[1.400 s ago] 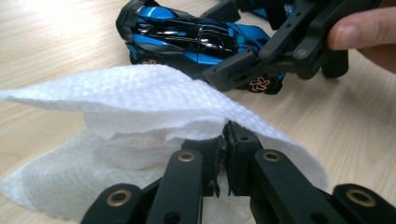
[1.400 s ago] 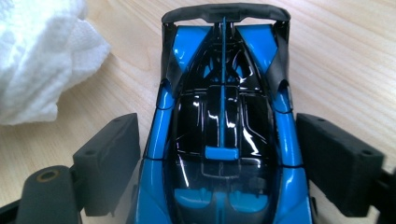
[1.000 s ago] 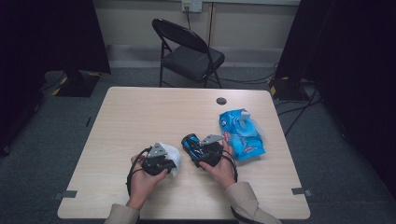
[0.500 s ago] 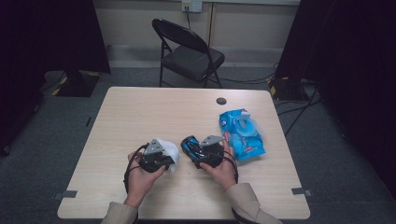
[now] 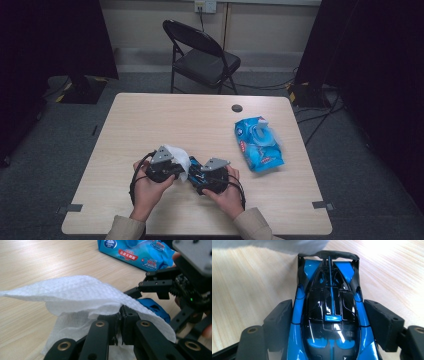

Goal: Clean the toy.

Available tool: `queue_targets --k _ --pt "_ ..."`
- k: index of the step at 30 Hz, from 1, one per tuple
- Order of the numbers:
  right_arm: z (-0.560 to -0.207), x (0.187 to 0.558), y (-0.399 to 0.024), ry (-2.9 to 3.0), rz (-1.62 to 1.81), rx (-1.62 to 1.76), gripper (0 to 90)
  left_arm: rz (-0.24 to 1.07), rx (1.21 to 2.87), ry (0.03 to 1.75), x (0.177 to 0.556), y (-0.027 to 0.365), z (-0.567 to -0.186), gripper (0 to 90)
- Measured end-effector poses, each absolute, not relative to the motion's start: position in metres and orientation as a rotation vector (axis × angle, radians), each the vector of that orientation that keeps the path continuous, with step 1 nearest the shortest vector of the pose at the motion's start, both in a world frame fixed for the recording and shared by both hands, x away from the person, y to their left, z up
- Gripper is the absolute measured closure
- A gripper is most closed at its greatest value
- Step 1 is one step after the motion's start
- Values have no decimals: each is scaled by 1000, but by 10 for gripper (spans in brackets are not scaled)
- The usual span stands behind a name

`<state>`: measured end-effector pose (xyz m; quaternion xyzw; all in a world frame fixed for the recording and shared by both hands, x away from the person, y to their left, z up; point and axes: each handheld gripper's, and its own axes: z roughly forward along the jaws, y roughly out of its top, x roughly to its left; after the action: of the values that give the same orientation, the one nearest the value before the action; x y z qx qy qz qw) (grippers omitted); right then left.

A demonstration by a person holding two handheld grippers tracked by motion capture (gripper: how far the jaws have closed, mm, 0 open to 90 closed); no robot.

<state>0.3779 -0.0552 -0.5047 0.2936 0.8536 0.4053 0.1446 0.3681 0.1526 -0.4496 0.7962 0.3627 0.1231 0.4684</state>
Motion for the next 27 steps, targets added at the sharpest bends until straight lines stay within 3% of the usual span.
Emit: queue_targets --k 9,13,21,27 --pt "-506 376 -54 2492 1162 840 239 294 1967 874 370 147 -448 854" --pt "-503 375 -59 2472 1209 781 165 291 1972 870 371 147 -446 853" --pt "-471 367 -80 2426 1356 601 210 249 2002 839 371 140 -445 847" --pt "-474 369 -87 2421 1375 615 249 208 2005 810 372 123 -447 842"
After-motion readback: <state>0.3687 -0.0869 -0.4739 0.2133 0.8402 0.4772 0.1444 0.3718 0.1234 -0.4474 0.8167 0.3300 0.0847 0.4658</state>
